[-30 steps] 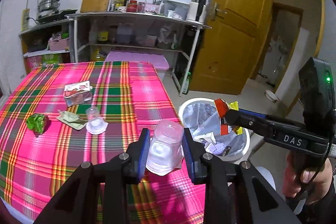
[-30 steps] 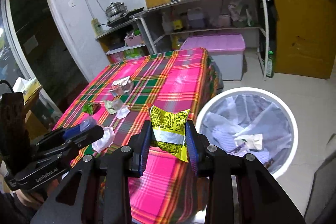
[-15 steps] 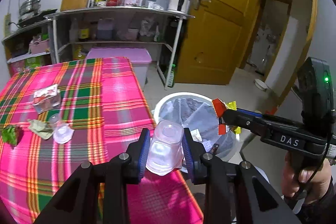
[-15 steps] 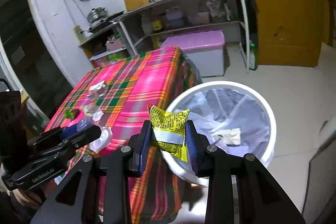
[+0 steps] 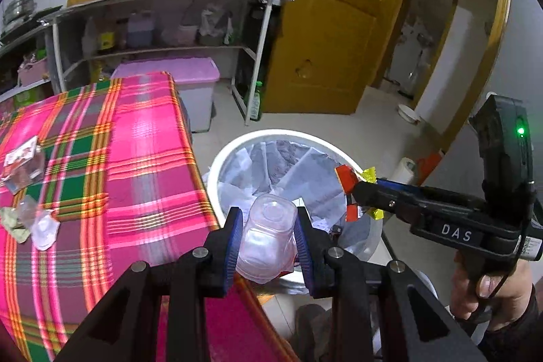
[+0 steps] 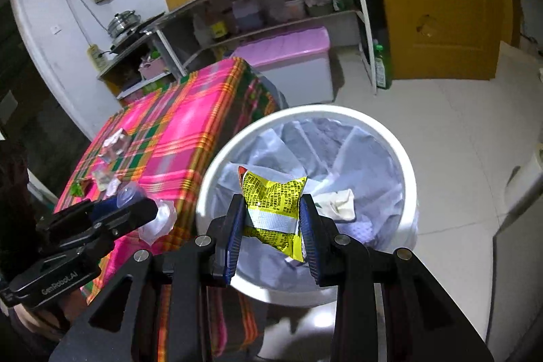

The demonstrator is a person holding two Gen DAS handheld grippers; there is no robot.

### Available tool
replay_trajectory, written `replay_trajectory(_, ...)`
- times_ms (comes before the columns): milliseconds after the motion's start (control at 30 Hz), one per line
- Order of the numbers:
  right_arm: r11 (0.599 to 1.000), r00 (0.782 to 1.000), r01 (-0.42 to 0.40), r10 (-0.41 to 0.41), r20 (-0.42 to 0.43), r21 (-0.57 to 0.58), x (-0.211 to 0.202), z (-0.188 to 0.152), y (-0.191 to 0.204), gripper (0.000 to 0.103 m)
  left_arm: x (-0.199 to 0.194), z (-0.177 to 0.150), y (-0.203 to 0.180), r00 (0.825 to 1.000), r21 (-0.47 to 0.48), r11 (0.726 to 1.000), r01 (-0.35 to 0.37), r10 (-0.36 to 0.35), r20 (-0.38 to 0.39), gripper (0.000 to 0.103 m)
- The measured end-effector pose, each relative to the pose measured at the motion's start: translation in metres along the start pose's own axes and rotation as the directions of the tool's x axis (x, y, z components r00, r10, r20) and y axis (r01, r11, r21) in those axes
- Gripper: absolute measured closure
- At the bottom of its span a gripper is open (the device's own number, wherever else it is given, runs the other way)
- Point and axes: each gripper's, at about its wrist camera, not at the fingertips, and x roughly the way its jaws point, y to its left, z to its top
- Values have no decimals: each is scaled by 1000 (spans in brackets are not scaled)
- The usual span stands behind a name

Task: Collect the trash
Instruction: 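Carry the cup and yellow wrapper over the bin and open both grippers, then move both tools back over the table toward the remaining trash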

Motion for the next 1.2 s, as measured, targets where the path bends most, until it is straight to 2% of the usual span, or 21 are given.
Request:
replay_trajectory(367,998,996,47,-44,-72,36,28,-3,-28,67,47,10,-5,997,11,1000,28,-27,-66,72)
replay_trajectory(467,998,995,59,-56,-82,35,32,-4,-31,61,59,12,-4,995,2,999,34,-34,-97,72)
replay_trajectory(533,997,995,66,-64,-79,32,32,-4,-32,58,65,13,-2,993,-5,999,32,-33,-110,70)
replay_trajectory(567,997,995,65,-63,-76,32,32,-4,-33,58,66,12,-2,993,-10,999,33,-34,-112,65)
replay_trajectory(600,997,995,65,-62,-73,33,32,-4,-33,58,67,12,-1,993,-15,999,35,-36,-112,59)
replay_trajectory(667,997,995,69,-67,-68,34,31,-3,-33,57,67,13,0,993,-23,999,41,-43,-108,56)
replay_trajectory(900,997,997,70,-69,-39,22,18,0,-27,57,56,13,2,995,-34,998,44,-46,-87,56)
replay_trajectory(1200,999,999,45,-45,19,-31,-10,3,2,57,17,9,4,998,-49,997,52,-53,-22,56)
